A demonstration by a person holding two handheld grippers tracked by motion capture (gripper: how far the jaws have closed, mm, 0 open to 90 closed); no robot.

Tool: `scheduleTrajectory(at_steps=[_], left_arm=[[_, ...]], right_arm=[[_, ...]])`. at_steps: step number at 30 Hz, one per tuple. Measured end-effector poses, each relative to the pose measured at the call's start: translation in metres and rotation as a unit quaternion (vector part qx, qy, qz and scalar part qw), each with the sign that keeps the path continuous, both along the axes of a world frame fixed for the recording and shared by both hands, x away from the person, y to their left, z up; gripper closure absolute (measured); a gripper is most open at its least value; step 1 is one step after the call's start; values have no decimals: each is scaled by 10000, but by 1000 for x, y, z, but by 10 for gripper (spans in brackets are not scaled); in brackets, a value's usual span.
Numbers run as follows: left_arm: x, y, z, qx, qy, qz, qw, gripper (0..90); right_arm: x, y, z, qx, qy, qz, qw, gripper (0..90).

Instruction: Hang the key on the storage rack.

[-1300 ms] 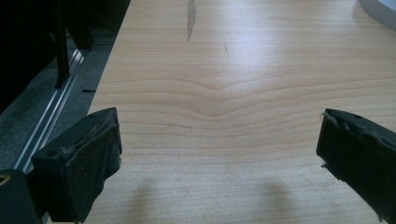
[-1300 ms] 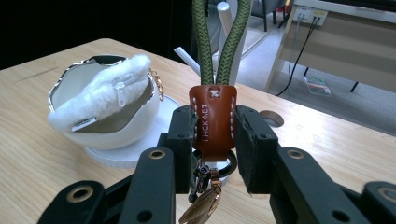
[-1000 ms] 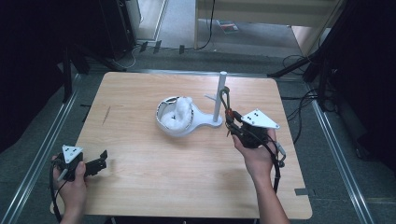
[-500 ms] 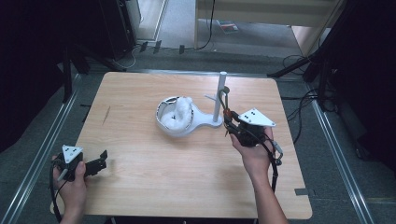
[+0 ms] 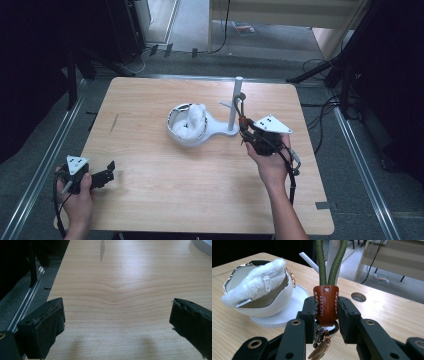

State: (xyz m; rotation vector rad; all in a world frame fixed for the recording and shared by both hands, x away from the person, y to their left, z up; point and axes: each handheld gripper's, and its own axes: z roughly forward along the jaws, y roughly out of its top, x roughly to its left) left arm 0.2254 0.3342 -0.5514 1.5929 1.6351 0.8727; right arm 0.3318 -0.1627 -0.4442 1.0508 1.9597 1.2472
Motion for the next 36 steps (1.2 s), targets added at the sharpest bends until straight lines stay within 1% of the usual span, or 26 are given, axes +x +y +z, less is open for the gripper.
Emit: scheduleTrajectory(at_steps=[6, 19, 24, 27, 29, 32, 34, 35, 36], left_arm=[[0, 0, 0, -3, -8, 0, 10000, 8], [0, 0, 0, -12, -7, 2, 10000, 8], [1, 0, 0, 10, 49, 2, 10000, 8], [2, 0, 0, 4, 59, 22, 10000, 8], [2, 0, 0, 8, 59, 33, 10000, 9], [3, 1, 0, -8, 37, 35, 10000, 8], [3, 1, 0, -25, 47, 44, 10000, 8], [3, 1, 0, -35, 53, 42, 10000, 9], [3, 1, 0, -43, 47, 47, 10000, 9]], right_arm=[[4, 2, -3, 2, 28, -50, 10000, 702], [14, 7, -8, -134, 75, 0, 9999, 697], [19, 10, -12, -90, 83, -7, 9999, 691], [21, 11, -15, -93, 43, 6, 9999, 683], [21, 11, -16, -43, 53, 22, 10000, 679], [22, 11, -17, 33, 40, 53, 10000, 636], [22, 10, -17, 218, 62, 125, 9997, 599], [21, 10, -16, 255, 63, 154, 9995, 572], [21, 11, -16, 238, 39, 147, 9996, 542]])
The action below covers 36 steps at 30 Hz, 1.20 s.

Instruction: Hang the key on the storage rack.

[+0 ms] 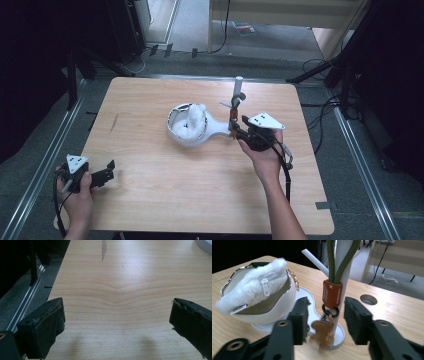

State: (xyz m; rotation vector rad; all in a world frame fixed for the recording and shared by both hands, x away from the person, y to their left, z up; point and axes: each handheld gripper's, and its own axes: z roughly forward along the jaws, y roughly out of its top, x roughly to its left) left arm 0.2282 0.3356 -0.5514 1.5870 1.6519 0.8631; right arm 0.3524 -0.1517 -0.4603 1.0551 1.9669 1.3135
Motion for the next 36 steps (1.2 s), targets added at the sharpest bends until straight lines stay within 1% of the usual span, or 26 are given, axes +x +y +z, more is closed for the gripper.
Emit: scheduleTrajectory(at_steps=[3, 4, 6, 7, 8, 10, 11, 12, 13, 15, 17, 18, 19, 21, 27, 29, 33, 36], left_arm=[[0, 0, 0, -11, -12, 4, 10000, 9], [0, 0, 0, -14, -11, 2, 10000, 8], [0, 0, 0, -12, -15, 4, 10000, 8], [0, 0, 0, -8, -11, 7, 10000, 8], [0, 0, 0, -4, -8, 4, 10000, 9], [0, 0, 0, 6, -11, 3, 10000, 9], [0, 0, 0, 6, -17, -2, 10000, 9], [0, 0, 0, -4, -30, -3, 10000, 9], [-1, 0, 0, -15, -38, -1, 10000, 9], [-1, 0, 0, -13, -52, 2, 10000, 10], [-1, 0, 0, 9, -60, 48, 10000, 40], [-1, 0, 0, 8, -57, 49, 10000, 46], [-1, 0, 0, 0, -56, 53, 10000, 45], [-1, 0, 0, -1, -44, 49, 10000, 46], [-2, 0, 0, 14, -67, 63, 10000, 45], [-2, 0, 0, 16, -68, 72, 9999, 44], [-2, 1, 0, -37, -90, 76, 9999, 30], [-3, 1, 0, -52, -76, 83, 9999, 4]], right_arm=[[-1, 0, 1, -3, -24, 21, 10000, 464], [-1, 0, 1, -1, -45, 4, 10000, 426], [-3, -1, 2, -6, -109, -61, 9999, 403], [-4, -1, 3, -13, -168, -106, 9998, 374], [-5, -2, 4, 42, -169, -167, 9997, 316], [-6, -2, 5, 29, -45, -222, 9997, 240], [-7, -2, 6, -25, 111, -293, 9995, 205], [-8, -2, 6, -83, 207, -345, 9992, 161], [-10, -3, 6, -79, 216, -353, 9991, 142], [-15, -6, 7, 20, 189, -363, 9992, 125], [-20, -9, 7, 59, 153, -294, 9994, 62], [-21, -11, 7, 77, 139, -310, 9994, 55], [-23, -13, 6, 95, 167, -264, 9995, 30], [-25, -16, 6, 107, 220, -255, 9994, 9], [-33, -29, 4, 229, 276, -250, 9990, 0], [-35, -33, 2, 260, 290, -261, 9989, 0], [-40, -41, -3, 248, 310, -310, 9987, 0], [-44, -48, -6, 298, 349, -369, 9983, 0]])
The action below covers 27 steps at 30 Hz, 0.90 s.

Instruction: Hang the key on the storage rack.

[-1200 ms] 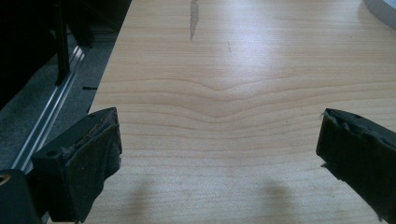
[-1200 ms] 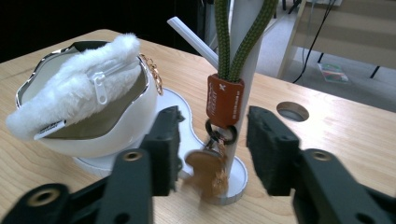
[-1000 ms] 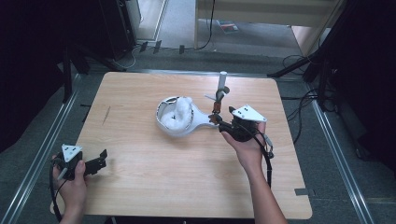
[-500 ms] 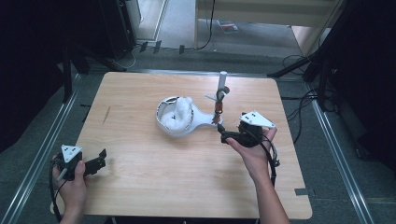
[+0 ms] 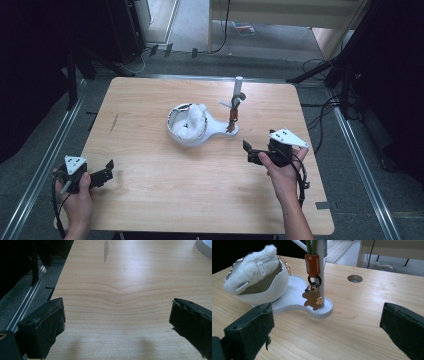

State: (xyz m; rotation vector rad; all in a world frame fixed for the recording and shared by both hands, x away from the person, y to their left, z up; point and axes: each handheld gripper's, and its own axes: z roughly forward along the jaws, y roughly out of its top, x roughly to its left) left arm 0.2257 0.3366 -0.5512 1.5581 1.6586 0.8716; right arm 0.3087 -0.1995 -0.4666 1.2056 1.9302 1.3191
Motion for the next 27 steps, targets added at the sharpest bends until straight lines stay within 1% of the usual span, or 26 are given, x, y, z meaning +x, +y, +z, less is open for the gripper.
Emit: scheduleTrajectory(at_steps=[9, 27], left_arm=[[0, 0, 0, 2, -10, 49, 10000, 0], [-1, 0, 0, -5, -20, -1, 10000, 0]], right_arm=[[-10, -17, -10, -14, 47, -176, 9998, 0], [-27, -47, -26, -13, 188, -448, 9988, 0]])
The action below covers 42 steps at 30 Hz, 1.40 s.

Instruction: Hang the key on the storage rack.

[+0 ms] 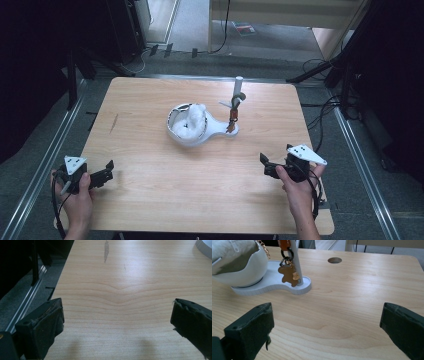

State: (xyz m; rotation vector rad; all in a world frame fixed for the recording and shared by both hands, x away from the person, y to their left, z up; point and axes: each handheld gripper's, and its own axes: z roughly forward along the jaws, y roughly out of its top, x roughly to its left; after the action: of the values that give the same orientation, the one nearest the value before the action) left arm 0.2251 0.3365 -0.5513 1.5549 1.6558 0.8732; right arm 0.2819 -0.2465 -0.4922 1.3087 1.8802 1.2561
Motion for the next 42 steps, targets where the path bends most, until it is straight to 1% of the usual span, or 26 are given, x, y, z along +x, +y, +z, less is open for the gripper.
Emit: scheduleTrajectory(at_steps=[5, 11, 17, 22, 26, 30, 42], left_arm=[[0, 0, 0, 33, 12, -67, 10000, 0], [0, -1, 0, 54, 4, -67, 10000, 0], [-1, -1, 0, 61, 14, -70, 10000, 0], [-1, -2, 0, 93, 0, -68, 9999, 0], [-1, -2, 0, 86, 3, -72, 9999, 0], [-1, -2, 0, 99, 27, -82, 9999, 0], [-1, -2, 0, 89, 18, -80, 9999, 0]], right_arm=[[-5, -7, -6, -2, 64, -56, 10000, 0], [-14, -17, -14, -17, 168, -107, 9998, 0], [-23, -29, -20, 24, 199, -233, 9995, 0], [-29, -38, -24, -19, 211, -306, 9993, 0], [-35, -47, -26, -5, 242, -372, 9990, 0], [-39, -54, -29, -12, 254, -437, 9987, 0], [-49, -72, -38, 15, 338, -607, 9976, 0]])
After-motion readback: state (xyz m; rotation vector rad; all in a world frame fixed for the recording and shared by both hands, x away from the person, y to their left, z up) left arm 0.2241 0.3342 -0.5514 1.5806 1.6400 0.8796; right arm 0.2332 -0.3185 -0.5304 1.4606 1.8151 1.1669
